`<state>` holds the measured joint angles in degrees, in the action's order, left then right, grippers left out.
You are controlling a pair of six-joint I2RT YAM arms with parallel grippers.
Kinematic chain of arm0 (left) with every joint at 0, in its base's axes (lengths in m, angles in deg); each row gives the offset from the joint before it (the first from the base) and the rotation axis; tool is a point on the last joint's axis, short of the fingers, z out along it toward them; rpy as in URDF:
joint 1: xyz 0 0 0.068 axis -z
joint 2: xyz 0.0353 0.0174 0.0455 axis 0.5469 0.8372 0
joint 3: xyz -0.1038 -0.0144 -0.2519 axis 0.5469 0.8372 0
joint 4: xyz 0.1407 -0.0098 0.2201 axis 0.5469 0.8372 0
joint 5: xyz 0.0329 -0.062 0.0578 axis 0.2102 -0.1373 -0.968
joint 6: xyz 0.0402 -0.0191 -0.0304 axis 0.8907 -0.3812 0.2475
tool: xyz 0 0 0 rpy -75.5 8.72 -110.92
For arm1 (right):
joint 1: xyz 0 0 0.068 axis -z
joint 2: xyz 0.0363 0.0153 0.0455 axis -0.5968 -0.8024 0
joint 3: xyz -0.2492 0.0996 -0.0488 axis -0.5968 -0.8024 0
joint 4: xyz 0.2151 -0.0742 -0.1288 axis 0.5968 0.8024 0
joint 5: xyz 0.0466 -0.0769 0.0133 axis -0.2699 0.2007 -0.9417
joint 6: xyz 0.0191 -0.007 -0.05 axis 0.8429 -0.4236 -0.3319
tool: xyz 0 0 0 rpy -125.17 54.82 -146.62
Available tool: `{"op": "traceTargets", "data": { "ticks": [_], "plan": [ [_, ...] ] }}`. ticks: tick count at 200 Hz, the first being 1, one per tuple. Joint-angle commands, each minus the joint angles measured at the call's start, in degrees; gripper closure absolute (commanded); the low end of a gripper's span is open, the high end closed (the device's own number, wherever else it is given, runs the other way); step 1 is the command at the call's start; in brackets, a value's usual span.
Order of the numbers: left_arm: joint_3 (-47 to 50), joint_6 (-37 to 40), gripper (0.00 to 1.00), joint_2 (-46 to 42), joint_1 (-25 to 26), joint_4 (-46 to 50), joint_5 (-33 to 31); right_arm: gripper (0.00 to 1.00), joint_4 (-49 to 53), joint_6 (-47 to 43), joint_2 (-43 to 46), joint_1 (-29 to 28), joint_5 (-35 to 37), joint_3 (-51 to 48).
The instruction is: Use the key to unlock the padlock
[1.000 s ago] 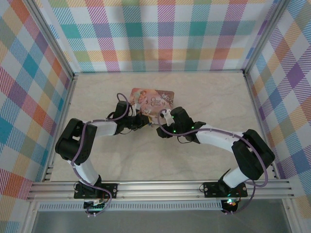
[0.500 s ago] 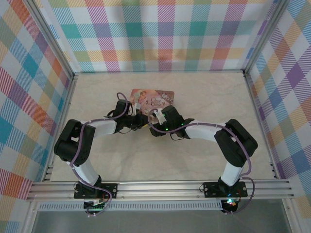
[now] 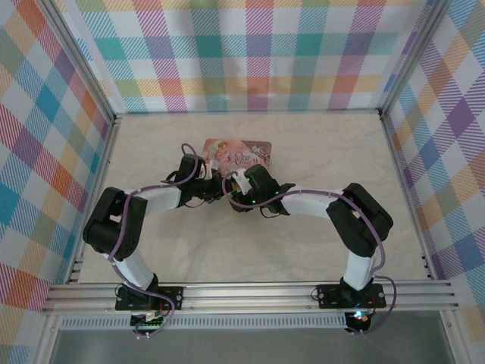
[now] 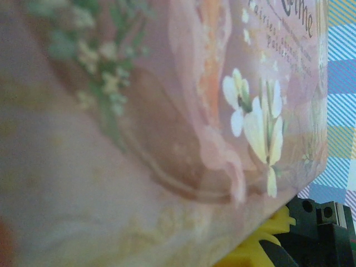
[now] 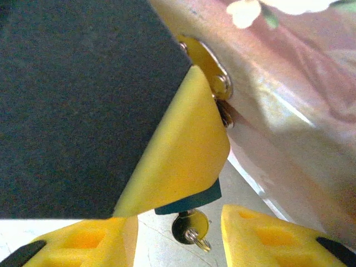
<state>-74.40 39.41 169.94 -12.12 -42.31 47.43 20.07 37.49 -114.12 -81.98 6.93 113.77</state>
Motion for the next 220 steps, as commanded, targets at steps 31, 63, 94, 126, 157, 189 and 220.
{"op": "traceTargets", "data": {
  "ticks": [31, 63, 94, 126, 157, 189, 220],
  "plan": [
    [-1.79, -0.7, 0.98, -2.57, -0.64, 1.5, 4.23, 0.59, 1.48, -3.75, -0.58, -0.82, 4.4, 2.69],
    [-1.96, -0.57, 0.98, -2.6, -0.65, 1.75, 4.29, 0.64, 1.66, -4.95, -0.77, -1.5, 5.58, 3.41],
    [-1.79, -0.75, 0.98, -2.44, -0.65, 1.41, 4.64, 0.87, 2.99, -6.36, -1.82, -1.58, 4.43, 4.65],
    [-1.59, 0.01, 0.98, -2.7, -0.73, 1.97, 4.34, 1.0, 4.6, -7.53, -1.7, -1.35, -0.26, 5.15],
    [-1.64, 0.25, 0.98, -2.64, -0.78, 2.19, 4.43, 1.0, 4.67, -6.01, -1.46, -0.19, -5.04, 5.22],
    [-1.79, 0.42, 0.98, -2.71, -0.82, 2.33, 4.49, 0.62, 3.45, -5.59, -0.86, -0.19, -2.11, 3.99],
    [-1.87, 0.44, 0.98, -2.96, -0.89, 2.33, 4.69, 0.64, 4.65, -6.59, -1.38, -0.36, -0.89, 4.9]
  ]
}}
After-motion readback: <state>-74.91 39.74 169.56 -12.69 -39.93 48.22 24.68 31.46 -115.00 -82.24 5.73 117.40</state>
